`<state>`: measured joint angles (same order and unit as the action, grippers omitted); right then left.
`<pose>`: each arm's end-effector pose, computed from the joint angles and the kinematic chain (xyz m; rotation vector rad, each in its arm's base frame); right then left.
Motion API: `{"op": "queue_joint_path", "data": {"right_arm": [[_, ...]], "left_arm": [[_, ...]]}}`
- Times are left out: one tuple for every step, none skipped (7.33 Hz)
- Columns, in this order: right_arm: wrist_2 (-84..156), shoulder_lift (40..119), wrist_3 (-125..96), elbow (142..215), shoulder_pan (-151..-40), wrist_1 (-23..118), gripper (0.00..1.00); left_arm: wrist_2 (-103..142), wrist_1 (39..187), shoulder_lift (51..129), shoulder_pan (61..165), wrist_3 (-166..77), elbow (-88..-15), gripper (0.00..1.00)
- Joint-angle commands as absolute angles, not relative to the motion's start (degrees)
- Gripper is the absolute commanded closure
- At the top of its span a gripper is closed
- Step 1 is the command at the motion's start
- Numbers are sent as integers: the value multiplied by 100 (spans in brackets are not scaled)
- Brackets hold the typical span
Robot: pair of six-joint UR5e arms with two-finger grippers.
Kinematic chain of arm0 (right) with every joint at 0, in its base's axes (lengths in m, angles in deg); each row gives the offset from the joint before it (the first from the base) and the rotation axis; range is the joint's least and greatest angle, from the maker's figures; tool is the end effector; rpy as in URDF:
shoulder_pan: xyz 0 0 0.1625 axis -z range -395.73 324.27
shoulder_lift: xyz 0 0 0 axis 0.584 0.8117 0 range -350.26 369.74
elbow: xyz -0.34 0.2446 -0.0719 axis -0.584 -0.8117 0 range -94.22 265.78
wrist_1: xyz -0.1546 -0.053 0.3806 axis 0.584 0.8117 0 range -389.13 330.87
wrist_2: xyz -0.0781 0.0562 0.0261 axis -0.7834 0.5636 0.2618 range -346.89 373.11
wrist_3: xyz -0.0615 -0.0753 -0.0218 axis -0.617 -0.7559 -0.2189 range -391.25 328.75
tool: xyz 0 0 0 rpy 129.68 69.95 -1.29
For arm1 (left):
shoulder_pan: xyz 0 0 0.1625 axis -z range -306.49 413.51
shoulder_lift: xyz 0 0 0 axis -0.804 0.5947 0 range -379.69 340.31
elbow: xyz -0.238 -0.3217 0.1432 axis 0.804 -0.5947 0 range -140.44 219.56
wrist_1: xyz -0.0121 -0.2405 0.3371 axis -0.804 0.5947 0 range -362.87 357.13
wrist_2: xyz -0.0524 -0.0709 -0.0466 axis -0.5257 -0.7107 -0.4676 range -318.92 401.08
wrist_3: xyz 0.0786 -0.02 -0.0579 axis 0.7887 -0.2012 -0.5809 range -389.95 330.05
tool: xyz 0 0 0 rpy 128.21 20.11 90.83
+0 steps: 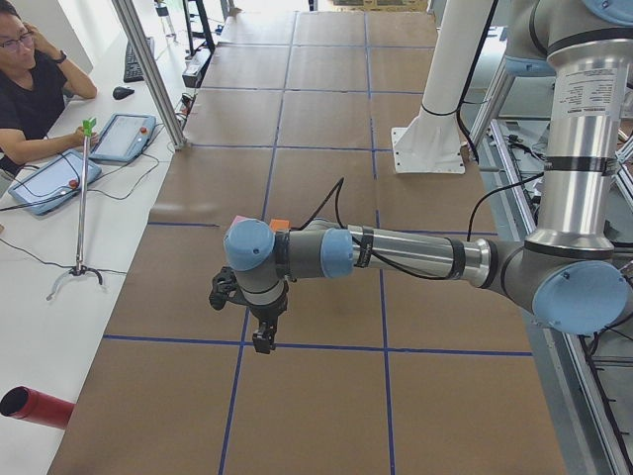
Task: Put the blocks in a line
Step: 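Open the left gripper and withdraw it from the cubes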
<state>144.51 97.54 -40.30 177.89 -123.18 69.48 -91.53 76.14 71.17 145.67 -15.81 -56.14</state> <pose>0.0450 -0.5037 0.6398 -0.0309 -0.7260 -0.1663 -0.0842 -0.4870 0.6234 0.0325 0.7472 0.1707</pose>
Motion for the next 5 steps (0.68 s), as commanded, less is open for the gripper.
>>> {"op": "queue_joint_path", "data": {"right_arm": [[14450,9754,-4030,17789,-12318,6948,0],[14450,9745,-4030,17789,-12318,6948,0],[14450,9754,-4030,17789,-12318,6948,0],[14450,9754,-4030,17789,-12318,6948,0],[14450,9754,-4030,17789,-12318,6948,0]], "left_arm": [[-9181,7623,7118,14562,-1581,-5554,0],[-9181,7623,7118,14562,-1580,-5519,0],[-9181,7632,7118,14562,-1572,-5510,0],[-9181,7632,7127,14562,-1572,-5518,0],[-9181,7632,7127,14553,-1563,-5518,0]]}}
